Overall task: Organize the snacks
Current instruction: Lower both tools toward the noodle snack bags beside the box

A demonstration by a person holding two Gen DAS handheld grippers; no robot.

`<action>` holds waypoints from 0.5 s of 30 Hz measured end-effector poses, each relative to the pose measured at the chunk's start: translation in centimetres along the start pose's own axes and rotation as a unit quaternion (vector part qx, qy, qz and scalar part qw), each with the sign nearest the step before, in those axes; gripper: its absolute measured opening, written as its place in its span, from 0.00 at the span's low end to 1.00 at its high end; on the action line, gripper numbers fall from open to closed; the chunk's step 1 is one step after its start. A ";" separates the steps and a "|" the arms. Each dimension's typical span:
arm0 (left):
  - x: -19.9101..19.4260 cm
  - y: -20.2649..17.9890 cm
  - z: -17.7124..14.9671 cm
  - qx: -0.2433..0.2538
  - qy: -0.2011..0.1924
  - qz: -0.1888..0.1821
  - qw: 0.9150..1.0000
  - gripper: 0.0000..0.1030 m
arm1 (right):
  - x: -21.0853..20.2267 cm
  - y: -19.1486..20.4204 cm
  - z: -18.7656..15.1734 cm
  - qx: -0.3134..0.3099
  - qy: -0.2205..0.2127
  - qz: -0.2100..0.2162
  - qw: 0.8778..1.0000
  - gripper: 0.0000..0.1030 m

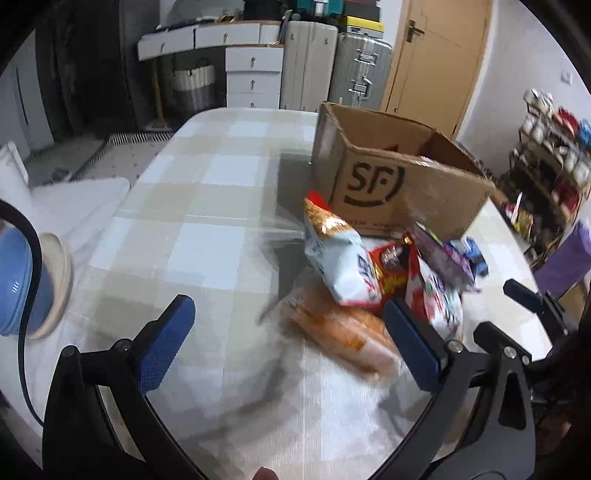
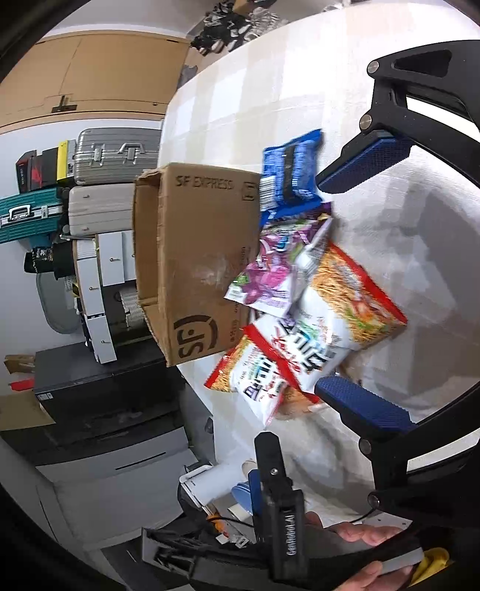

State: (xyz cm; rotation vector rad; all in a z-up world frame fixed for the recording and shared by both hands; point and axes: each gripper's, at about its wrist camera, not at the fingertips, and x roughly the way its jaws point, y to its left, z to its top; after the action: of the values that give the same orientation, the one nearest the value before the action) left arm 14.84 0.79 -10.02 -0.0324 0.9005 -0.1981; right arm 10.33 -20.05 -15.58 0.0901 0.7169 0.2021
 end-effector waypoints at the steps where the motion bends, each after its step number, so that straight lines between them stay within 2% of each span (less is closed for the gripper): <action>1: 0.5 0.4 0.3 -0.009 0.005 -0.010 1.000 0.99 | 0.1 0.1 0.4 -0.001 -0.007 -0.001 1.000 0.98; 3: 1.5 0.8 0.9 -0.021 0.023 -0.034 0.999 0.99 | 0.4 0.1 0.9 0.005 -0.010 0.007 1.000 0.98; 7: 2.2 -0.1 1.8 -0.006 0.025 -0.040 0.999 0.99 | 1.2 0.1 1.5 0.011 -0.008 0.013 1.000 0.98; 11: 3.6 -1.2 2.9 -0.001 0.041 -0.065 0.997 0.99 | 1.8 0.1 1.1 0.013 0.004 0.020 1.000 0.98; 15: 6.1 -1.8 3.4 0.001 0.069 -0.058 0.996 0.99 | 1.4 0.3 0.8 0.001 0.000 0.017 1.000 0.98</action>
State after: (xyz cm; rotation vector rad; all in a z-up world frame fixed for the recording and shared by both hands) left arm 20.93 -2.30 -12.41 -0.0705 1.0379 -0.3131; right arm 11.84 -19.44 -15.83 0.1048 0.7164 0.2329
